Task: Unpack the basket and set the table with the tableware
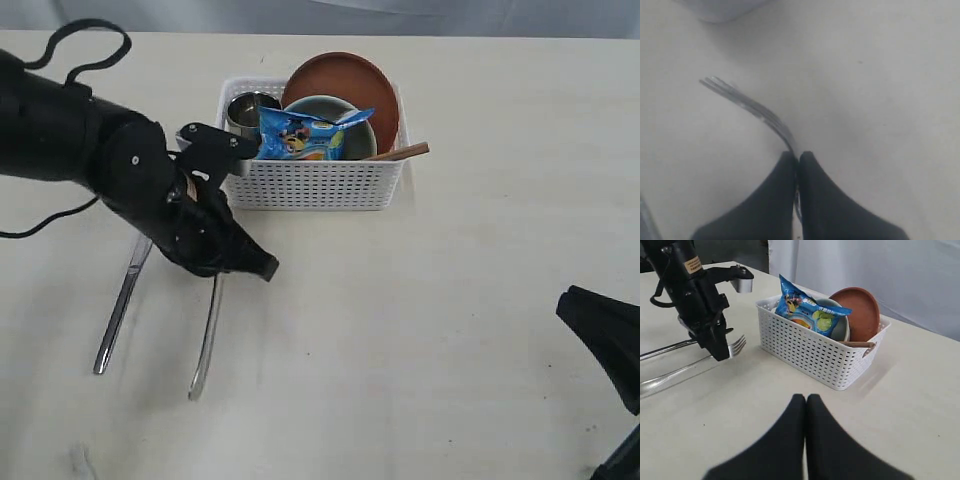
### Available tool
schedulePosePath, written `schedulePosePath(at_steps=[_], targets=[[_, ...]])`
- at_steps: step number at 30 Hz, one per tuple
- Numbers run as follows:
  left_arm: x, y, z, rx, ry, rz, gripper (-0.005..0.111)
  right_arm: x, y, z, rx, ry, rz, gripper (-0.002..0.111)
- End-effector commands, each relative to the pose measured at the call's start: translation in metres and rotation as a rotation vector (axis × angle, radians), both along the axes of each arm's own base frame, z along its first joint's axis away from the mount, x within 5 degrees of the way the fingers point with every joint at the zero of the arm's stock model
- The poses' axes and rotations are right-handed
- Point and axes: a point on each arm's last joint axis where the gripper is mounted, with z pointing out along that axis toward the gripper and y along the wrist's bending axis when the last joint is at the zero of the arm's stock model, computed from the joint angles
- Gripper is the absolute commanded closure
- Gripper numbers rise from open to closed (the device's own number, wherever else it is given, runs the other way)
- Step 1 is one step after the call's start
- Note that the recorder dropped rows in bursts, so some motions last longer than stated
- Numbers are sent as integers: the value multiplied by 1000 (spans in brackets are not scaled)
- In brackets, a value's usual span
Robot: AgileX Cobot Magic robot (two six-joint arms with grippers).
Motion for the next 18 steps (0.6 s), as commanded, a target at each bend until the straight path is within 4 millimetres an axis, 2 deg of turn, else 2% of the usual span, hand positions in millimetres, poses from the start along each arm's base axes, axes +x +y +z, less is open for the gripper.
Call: schedulePosePath(at_steps=[1,5,13,18], targets=[[11,4,14,173,-7,-1,107,0,0,-1,-3,-6,5,108],[9,1,17,185,8,-8,107,0,0,-1,-3,-6,5,108],[1,-15,-15,241,71,-64,107,0,0,-1,-3,-6,5,108],[2,-17,-17,225,60,-55,107,0,0,-1,-3,-6,5,108]])
